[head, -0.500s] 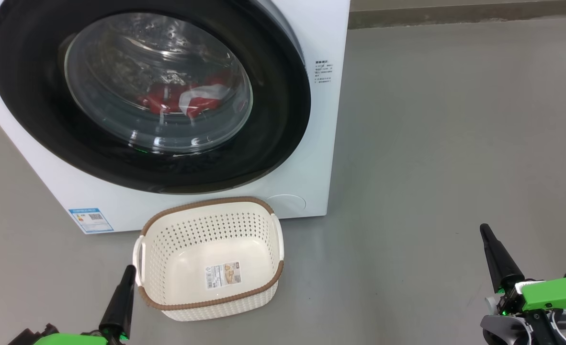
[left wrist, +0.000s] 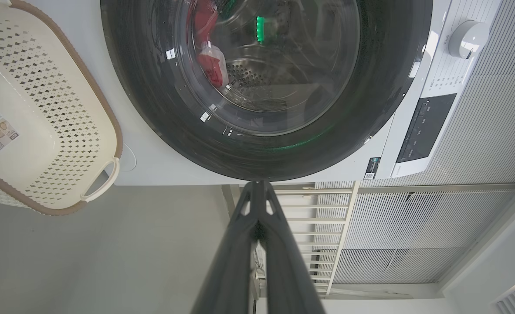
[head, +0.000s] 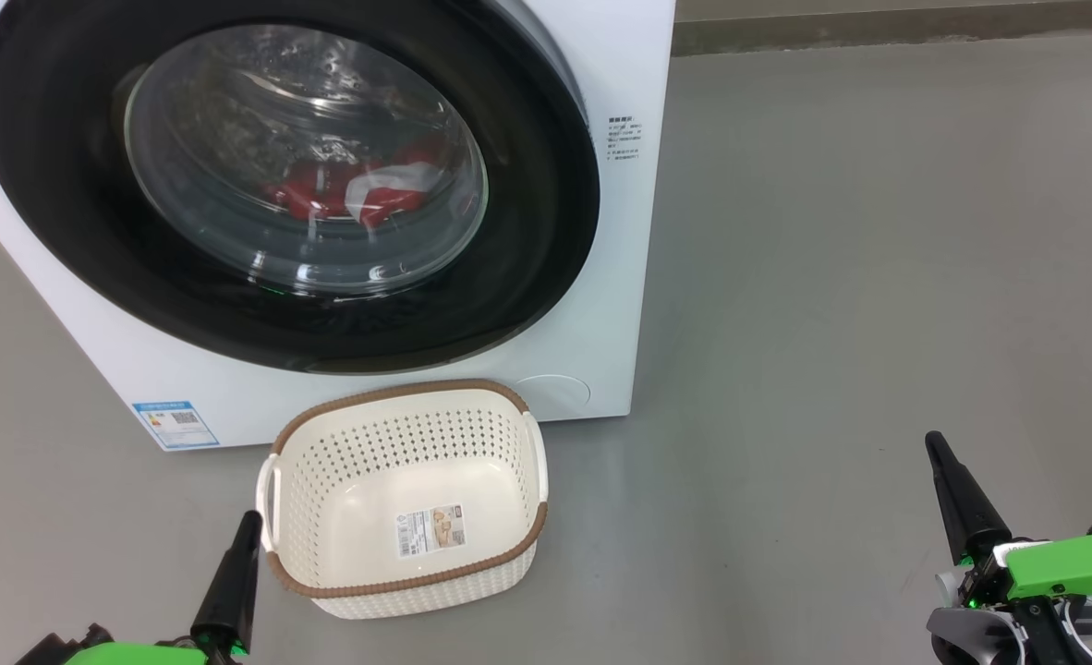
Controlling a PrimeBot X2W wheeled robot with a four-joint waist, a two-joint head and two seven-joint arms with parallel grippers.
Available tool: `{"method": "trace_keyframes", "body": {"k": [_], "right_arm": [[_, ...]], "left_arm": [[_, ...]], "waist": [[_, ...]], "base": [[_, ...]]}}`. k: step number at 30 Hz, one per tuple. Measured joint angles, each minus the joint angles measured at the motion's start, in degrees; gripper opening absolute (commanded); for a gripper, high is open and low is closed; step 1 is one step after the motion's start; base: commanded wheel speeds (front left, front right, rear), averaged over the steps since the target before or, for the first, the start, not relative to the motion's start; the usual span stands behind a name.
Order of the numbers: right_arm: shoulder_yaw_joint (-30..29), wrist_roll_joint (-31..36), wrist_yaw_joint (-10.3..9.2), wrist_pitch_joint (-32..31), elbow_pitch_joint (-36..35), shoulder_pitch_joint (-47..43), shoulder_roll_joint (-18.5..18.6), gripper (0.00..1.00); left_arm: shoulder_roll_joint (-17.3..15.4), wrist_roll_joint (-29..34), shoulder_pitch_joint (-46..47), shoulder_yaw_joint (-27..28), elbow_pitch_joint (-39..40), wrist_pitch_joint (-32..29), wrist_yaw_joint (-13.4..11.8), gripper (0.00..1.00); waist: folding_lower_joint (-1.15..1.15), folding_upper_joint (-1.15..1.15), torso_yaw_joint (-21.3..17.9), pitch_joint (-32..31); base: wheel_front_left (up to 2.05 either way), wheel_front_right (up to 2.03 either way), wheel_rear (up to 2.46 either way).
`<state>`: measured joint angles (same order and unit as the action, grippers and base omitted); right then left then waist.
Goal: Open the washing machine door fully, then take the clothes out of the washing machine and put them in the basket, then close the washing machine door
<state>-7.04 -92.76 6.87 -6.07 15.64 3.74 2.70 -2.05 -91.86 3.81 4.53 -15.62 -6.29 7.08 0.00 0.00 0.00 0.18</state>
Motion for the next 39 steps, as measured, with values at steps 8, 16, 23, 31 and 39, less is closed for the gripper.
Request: {"method": "trace_keyframes", "body": {"k": [8, 16, 23, 31, 39], "right_arm": [[0.0, 0.0, 0.00, 0.0, 0.0, 0.0, 0.0, 0.00], [0.3, 0.0, -0.10, 0.0, 2.0, -1.1, -0.7, 1.00], [0.7, 0.1, -0.14, 0.6, 3.4, -3.2, -1.4, 1.00], [1.8, 3.6, -0.14, 2.1, 3.4, -3.3, -1.1, 1.00], [2.2, 7.9, -0.14, 3.2, 2.9, -3.3, -1.0, 1.00]], "left_arm": [[0.0, 0.0, 0.0, 0.0, 0.0, 0.0, 0.0, 0.00], [0.7, 0.0, -0.9, -0.3, -2.0, 0.0, 0.0, 1.00], [1.2, 0.2, -2.7, -0.7, -3.2, 0.4, -0.1, 1.00], [0.8, 3.1, -2.7, -1.3, -2.5, 1.9, -0.1, 1.00], [0.8, 9.2, -2.7, -1.2, -1.3, 3.3, -0.1, 1.00]], "waist": [[0.00, 0.00, 0.0, 0.0], [0.00, 0.00, 0.0, 0.0], [-0.01, 0.00, 0.0, 0.0], [-0.01, 0.00, 0.1, 0.2], [-0.01, 0.00, 0.1, 0.3]], "base": [[0.00, 0.00, 0.00], [0.00, 0.00, 0.00], [0.00, 0.00, 0.00], [0.00, 0.00, 0.00], [0.00, 0.00, 0.00]]}}
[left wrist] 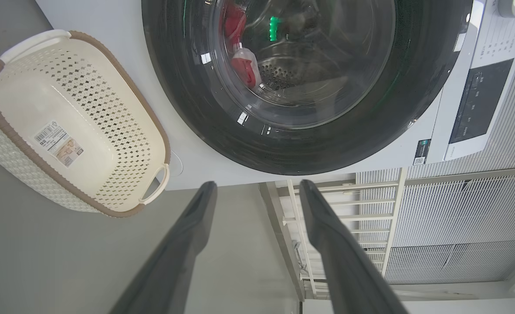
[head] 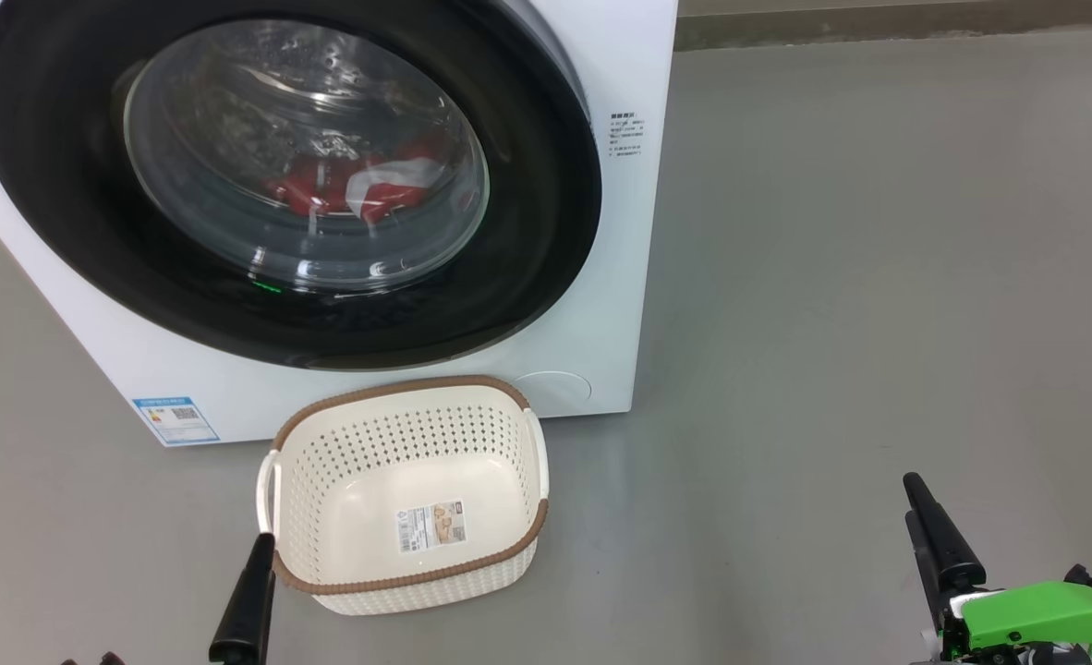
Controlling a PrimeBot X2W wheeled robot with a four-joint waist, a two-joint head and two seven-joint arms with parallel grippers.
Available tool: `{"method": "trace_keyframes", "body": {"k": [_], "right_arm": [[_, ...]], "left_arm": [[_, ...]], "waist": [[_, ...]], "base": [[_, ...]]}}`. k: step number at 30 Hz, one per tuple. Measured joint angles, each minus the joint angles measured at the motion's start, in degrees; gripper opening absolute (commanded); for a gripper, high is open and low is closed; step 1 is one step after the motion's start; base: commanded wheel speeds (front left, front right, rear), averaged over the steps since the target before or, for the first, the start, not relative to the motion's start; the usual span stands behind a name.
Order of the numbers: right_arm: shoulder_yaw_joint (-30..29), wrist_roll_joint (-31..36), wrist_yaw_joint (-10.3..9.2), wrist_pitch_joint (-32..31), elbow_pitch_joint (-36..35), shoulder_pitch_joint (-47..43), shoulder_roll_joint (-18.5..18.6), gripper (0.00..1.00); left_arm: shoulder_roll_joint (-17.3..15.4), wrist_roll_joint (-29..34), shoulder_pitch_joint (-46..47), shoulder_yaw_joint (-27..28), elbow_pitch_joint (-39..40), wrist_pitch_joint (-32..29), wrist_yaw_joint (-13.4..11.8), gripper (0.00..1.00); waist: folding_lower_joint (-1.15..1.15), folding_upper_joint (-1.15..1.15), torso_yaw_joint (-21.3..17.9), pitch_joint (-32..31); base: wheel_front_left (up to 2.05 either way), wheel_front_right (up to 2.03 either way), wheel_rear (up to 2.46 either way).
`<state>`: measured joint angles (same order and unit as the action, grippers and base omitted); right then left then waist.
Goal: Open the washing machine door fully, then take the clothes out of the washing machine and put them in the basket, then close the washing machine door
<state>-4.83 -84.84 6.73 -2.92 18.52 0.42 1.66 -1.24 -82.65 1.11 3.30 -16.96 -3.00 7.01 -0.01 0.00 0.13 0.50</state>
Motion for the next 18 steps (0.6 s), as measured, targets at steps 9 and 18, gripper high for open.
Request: {"method": "trace_keyframes", "body": {"k": [9, 18], "right_arm": [[0.4, 6.7, 0.00, 1.5, -0.2, -0.2, 0.4, 1.00], [1.8, 14.8, 0.00, 3.1, -0.2, -0.2, 0.7, 1.00]], "left_arm": [[-0.1, 8.8, -0.1, 0.0, 0.8, 1.6, 0.0, 1.00], [-0.1, 18.6, -0.2, -0.2, 1.8, 3.2, 0.0, 1.00]], "waist": [[0.00, 0.00, 0.0, 0.3], [0.00, 0.00, -0.1, 0.5]], "base": [[0.00, 0.00, 0.00], [0.00, 0.00, 0.00]]}}
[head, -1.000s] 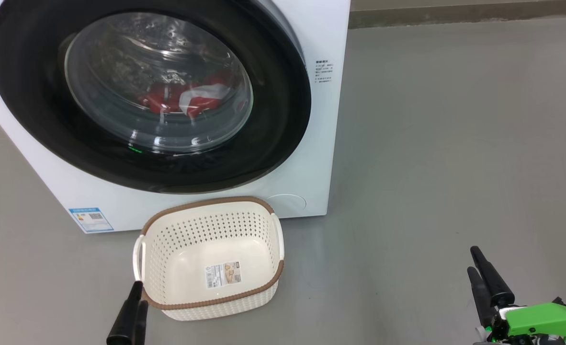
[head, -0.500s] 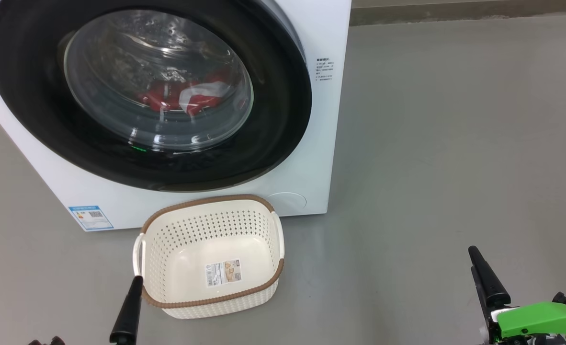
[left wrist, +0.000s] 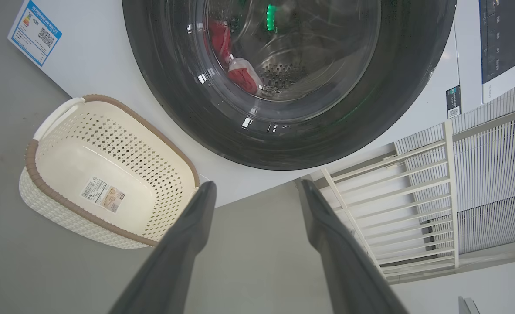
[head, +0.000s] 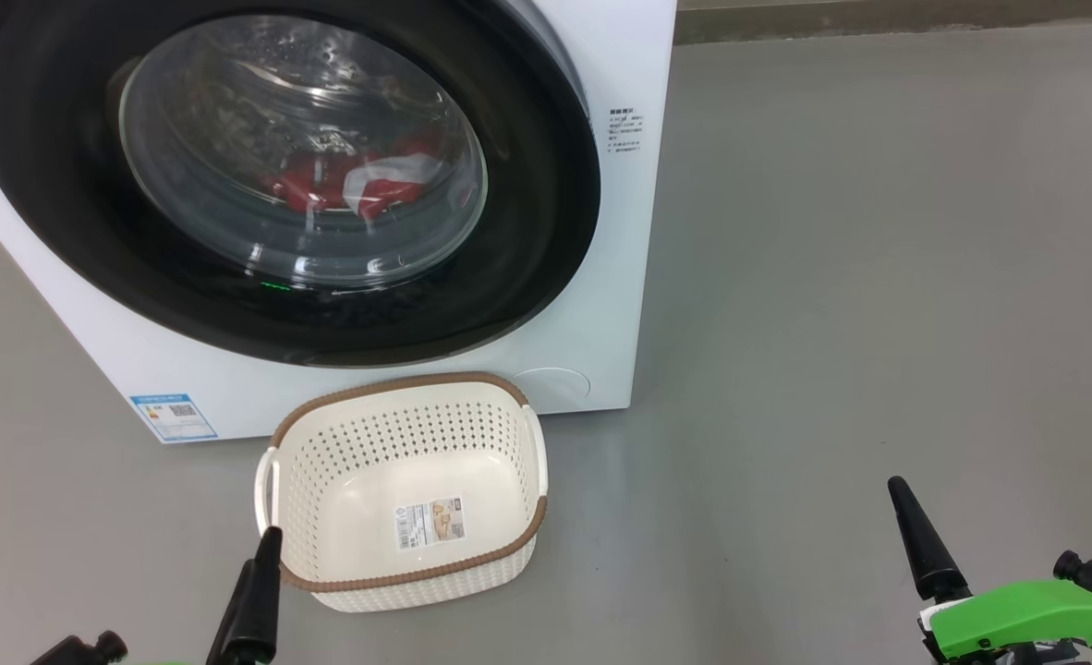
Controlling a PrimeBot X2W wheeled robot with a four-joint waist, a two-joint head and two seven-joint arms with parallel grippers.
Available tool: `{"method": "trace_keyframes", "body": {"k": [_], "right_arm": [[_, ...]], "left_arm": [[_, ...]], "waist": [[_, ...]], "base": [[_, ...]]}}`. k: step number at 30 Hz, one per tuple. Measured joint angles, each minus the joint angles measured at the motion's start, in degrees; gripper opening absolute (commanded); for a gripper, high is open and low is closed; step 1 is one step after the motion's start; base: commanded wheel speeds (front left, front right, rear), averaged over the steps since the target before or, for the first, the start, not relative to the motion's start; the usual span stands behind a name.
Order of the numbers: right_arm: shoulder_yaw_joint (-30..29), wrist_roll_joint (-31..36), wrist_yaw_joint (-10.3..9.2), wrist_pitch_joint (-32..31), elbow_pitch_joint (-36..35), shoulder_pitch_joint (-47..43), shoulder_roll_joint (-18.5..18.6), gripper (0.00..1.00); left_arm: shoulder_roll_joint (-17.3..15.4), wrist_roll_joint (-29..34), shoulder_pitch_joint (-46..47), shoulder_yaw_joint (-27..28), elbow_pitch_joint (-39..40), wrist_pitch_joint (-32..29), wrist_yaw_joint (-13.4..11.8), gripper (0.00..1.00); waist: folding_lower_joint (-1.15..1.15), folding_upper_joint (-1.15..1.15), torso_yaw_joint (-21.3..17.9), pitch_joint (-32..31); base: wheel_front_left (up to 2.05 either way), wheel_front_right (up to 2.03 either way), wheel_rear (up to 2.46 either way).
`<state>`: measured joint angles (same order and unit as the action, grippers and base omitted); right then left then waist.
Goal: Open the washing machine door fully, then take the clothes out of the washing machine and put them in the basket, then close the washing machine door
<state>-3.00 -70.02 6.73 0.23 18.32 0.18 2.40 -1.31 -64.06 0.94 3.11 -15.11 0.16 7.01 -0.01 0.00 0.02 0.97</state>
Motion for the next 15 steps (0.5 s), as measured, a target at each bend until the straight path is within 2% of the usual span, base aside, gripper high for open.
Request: {"method": "trace_keyframes", "body": {"k": [15], "right_arm": [[1.8, 10.7, 0.03, 2.4, -0.3, -0.3, 0.7, 1.00]], "left_arm": [[-0.6, 11.9, -1.1, -1.3, 0.8, 2.3, -0.8, 1.00]], "waist": [[0.00, 0.00, 0.0, 0.1]], "base": [[0.00, 0.00, 0.00]]}}
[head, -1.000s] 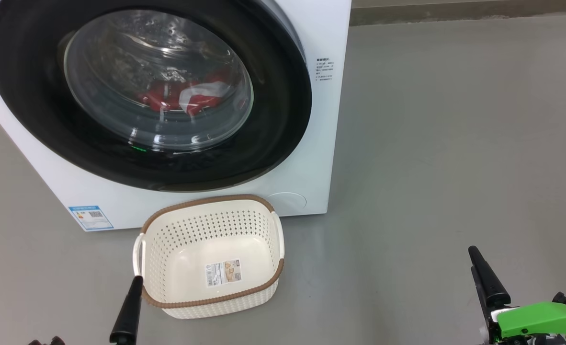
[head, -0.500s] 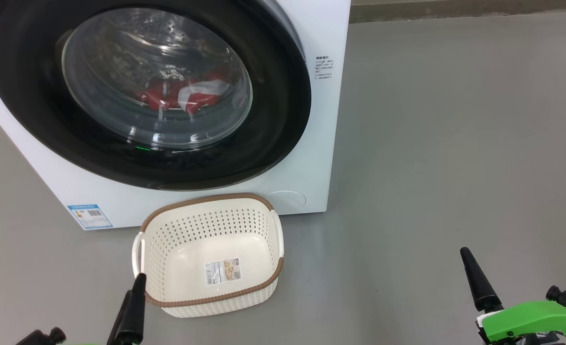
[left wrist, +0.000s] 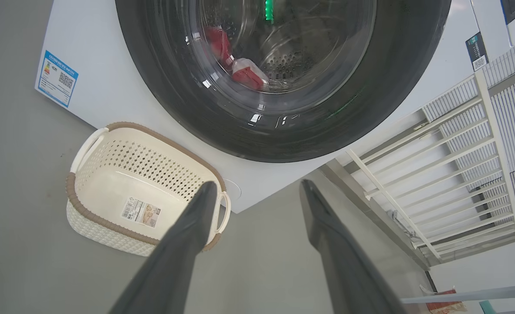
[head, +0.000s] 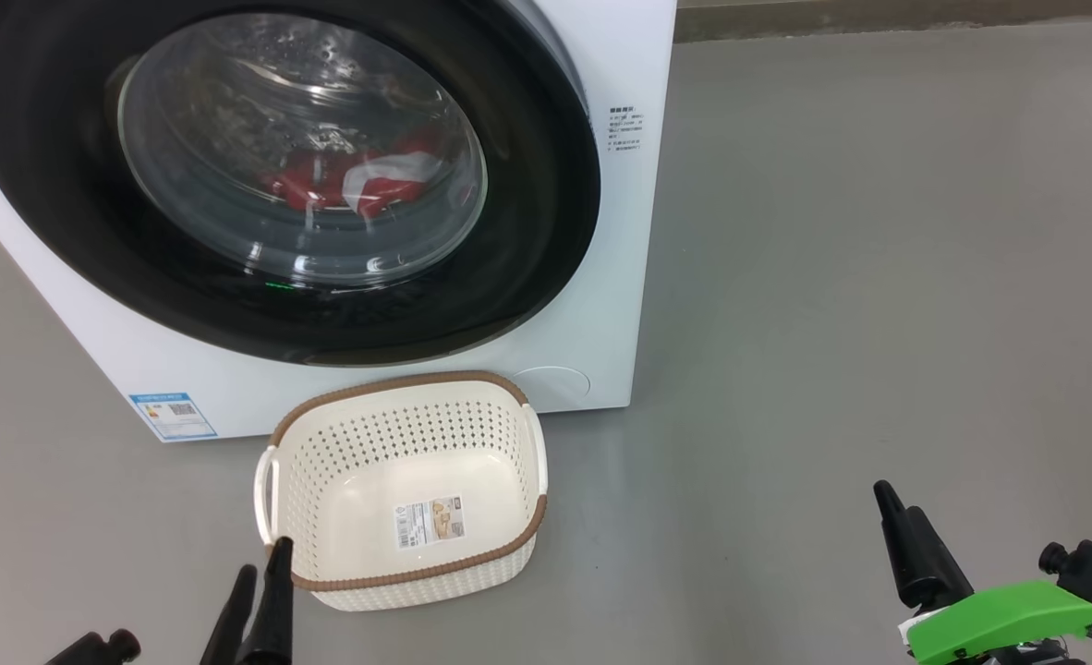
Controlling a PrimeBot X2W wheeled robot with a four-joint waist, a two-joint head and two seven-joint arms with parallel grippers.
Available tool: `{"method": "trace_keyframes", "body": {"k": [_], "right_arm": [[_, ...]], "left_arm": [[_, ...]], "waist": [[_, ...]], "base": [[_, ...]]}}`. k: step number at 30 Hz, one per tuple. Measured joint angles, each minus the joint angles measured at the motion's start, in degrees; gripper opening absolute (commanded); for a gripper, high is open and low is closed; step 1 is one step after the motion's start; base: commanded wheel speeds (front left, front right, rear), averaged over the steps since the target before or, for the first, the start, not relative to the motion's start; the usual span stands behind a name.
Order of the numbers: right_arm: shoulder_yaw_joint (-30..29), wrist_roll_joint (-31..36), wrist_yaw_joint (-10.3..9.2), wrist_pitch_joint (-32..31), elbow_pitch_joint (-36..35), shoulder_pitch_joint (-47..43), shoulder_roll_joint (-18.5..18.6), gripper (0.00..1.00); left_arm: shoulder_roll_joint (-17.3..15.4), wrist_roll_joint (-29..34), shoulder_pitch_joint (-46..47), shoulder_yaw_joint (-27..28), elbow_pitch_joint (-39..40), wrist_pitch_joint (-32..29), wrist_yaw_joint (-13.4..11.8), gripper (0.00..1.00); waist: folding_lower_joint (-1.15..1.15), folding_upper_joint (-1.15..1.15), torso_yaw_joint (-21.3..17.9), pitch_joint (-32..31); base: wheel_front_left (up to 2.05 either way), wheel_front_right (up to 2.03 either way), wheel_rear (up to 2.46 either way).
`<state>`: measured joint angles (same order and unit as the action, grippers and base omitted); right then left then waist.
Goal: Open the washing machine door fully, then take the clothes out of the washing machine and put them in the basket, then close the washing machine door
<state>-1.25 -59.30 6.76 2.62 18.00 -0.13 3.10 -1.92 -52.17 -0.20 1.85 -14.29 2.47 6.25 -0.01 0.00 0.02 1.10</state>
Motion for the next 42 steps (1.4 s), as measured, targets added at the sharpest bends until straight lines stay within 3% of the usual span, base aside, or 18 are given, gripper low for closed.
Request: {"method": "trace_keyframes", "body": {"k": [42], "right_arm": [[1.6, 25.1, 0.11, 6.9, -0.8, -1.0, 0.8, 1.00]], "left_arm": [[-0.9, 27.1, -1.2, -0.3, 1.2, 6.8, -0.9, 1.00]], "waist": [[0.00, 0.00, 0.0, 0.5]], "base": [[0.00, 0.00, 0.00]]}}
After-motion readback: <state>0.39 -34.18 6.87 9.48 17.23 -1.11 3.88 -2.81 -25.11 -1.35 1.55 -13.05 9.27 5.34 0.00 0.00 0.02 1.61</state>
